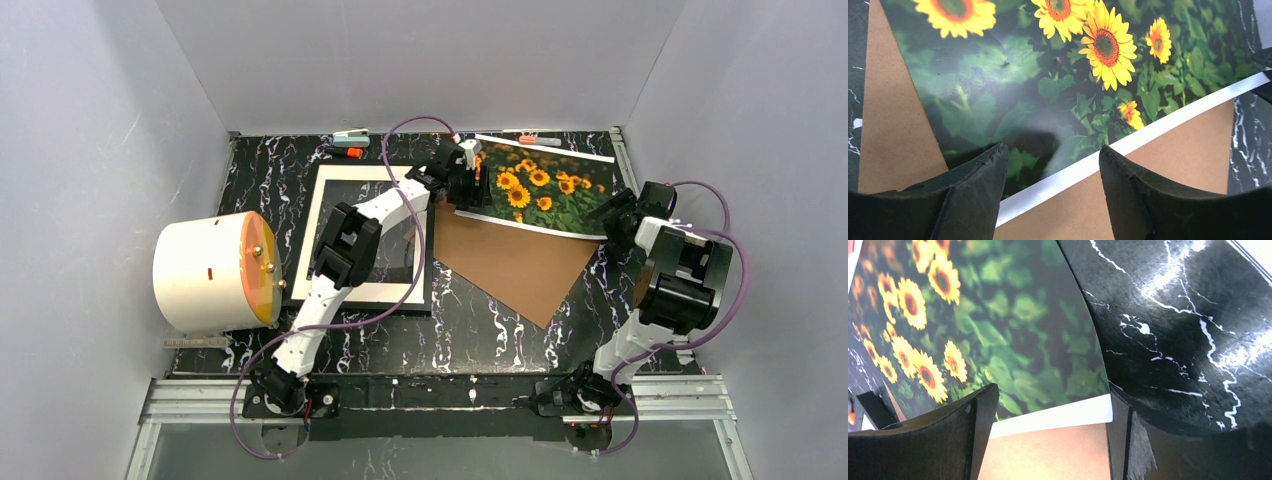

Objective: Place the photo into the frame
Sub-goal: Pick up the photo at the center of the board.

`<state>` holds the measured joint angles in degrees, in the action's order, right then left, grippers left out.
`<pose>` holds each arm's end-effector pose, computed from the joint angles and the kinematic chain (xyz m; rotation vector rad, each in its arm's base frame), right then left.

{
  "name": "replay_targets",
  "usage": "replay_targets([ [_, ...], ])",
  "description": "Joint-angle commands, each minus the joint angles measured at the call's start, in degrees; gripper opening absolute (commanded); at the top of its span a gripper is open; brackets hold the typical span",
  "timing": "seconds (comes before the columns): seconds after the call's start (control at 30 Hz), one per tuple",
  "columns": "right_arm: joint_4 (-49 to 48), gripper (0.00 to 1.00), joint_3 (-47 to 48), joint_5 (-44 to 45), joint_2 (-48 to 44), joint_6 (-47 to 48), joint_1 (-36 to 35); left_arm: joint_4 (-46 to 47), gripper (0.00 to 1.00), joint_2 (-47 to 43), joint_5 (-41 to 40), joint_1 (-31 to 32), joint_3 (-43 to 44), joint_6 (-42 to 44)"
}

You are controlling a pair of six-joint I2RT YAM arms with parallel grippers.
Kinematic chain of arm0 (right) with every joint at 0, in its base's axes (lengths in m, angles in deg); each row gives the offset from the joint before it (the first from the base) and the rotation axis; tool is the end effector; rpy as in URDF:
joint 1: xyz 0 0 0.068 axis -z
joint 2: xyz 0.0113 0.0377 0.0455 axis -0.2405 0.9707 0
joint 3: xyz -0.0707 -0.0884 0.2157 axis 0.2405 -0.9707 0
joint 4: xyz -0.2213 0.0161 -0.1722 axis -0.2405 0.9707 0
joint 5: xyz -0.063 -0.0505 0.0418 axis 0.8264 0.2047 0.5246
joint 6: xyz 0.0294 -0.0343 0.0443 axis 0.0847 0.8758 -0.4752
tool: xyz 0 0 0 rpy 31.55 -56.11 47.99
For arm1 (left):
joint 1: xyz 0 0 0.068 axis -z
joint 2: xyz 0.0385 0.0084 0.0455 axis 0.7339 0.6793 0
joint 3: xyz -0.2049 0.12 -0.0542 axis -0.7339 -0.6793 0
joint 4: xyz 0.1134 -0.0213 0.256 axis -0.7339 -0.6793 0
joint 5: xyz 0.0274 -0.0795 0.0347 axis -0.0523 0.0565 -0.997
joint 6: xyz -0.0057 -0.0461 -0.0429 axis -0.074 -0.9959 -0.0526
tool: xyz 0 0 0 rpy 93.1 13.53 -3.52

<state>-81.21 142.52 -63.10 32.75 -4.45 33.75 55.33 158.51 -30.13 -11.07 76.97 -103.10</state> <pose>0.3569 -0.1224 0.1133 1.1240 2.1329 0.2984 0.4619 -0.3548 0.1318 0.4307 2.1790 -0.9107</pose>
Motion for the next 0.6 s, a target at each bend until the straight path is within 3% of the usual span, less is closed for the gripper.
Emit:
replay_targets([
  [0.0,-14.0,0.83,-4.4,-7.4,-2.2,2.0,0.3,-4.8,0.65,1.3,-4.3,1.0,-0.4,4.8],
  [0.17,-22.3,0.80,-5.8,-12.3,-2.2,0.9,0.3,-6.9,0.65,2.0,-6.8,2.2,-1.5,8.2],
  [0.3,-26.3,0.68,-5.9,-15.0,-1.5,-0.3,0.2,-7.6,0.65,2.1,-7.8,2.7,-1.4,8.8],
  [0.5,-25.5,0.68,-4.2,-14.0,0.3,0.2,0.0,-8.8,0.64,3.0,-8.0,3.0,-0.3,8.5],
  [0.57,-24.3,0.59,-2.8,-14.8,1.7,-0.4,-0.3,-8.9,0.64,3.1,-7.9,3.1,-0.1,8.6],
])
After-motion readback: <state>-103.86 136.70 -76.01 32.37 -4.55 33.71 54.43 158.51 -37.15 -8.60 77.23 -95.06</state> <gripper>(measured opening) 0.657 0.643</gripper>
